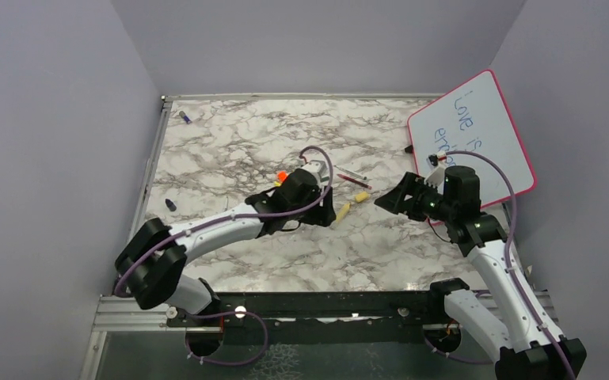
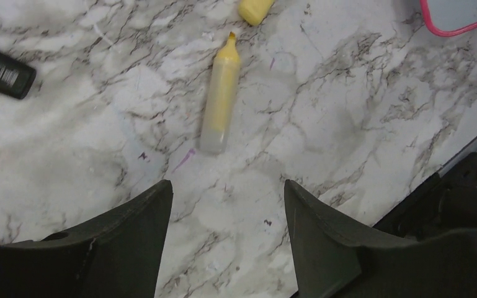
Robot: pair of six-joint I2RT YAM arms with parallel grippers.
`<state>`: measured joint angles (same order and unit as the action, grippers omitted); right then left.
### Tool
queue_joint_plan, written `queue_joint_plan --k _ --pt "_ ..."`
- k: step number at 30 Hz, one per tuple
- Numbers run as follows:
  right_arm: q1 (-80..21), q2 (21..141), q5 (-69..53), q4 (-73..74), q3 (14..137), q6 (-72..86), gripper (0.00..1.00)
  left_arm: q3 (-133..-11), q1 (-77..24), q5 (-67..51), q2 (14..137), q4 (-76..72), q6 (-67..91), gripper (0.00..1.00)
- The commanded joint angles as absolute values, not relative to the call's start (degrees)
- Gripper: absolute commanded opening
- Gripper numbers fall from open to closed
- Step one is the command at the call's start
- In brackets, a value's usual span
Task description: Insert the pens into the pen caps
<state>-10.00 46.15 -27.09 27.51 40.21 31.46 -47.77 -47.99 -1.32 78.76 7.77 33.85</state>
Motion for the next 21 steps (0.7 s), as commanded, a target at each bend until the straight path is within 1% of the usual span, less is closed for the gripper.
queue_joint_plan --k 1,3,6,8,11,16,21 --pt "-9.6 44.2 -21.3 31.5 39.7 33.5 0.77 -56.3 -50.9 5.8 88.5 7.4 29.0 0.66" --pt "-9.6 43.5 -20.1 31.7 39.2 34.3 0.77 -59.1 -51.9 5.7 93.0 8.2 27.6 0.65" --pt "-9.6 43.1 -20.2 31.4 38.4 35.2 0.77 -60.5 -52.8 6.7 98.3 8.3 26.5 0.58" --pt "-9.6 42.9 -21.2 31.3 38.2 34.9 0.77 -60.7 -52.9 6.7 100.8 8.1 27.1 0.56" --pt "-9.6 42.5 -21.4 31.2 37.8 34.8 0.77 -60.5 -53.4 5.6 102.3 6.8 27.5 0.53" --pt "-9.6 42.5 -21.3 31.3 37.6 34.8 0.77 -61.7 -54.7 5.6 103.6 6.7 26.4 0.52" --pt "-9.6 42.3 -21.3 31.3 37.3 34.4 0.77 -64.6 -55.8 9.7 106.6 11.4 25.8 0.50"
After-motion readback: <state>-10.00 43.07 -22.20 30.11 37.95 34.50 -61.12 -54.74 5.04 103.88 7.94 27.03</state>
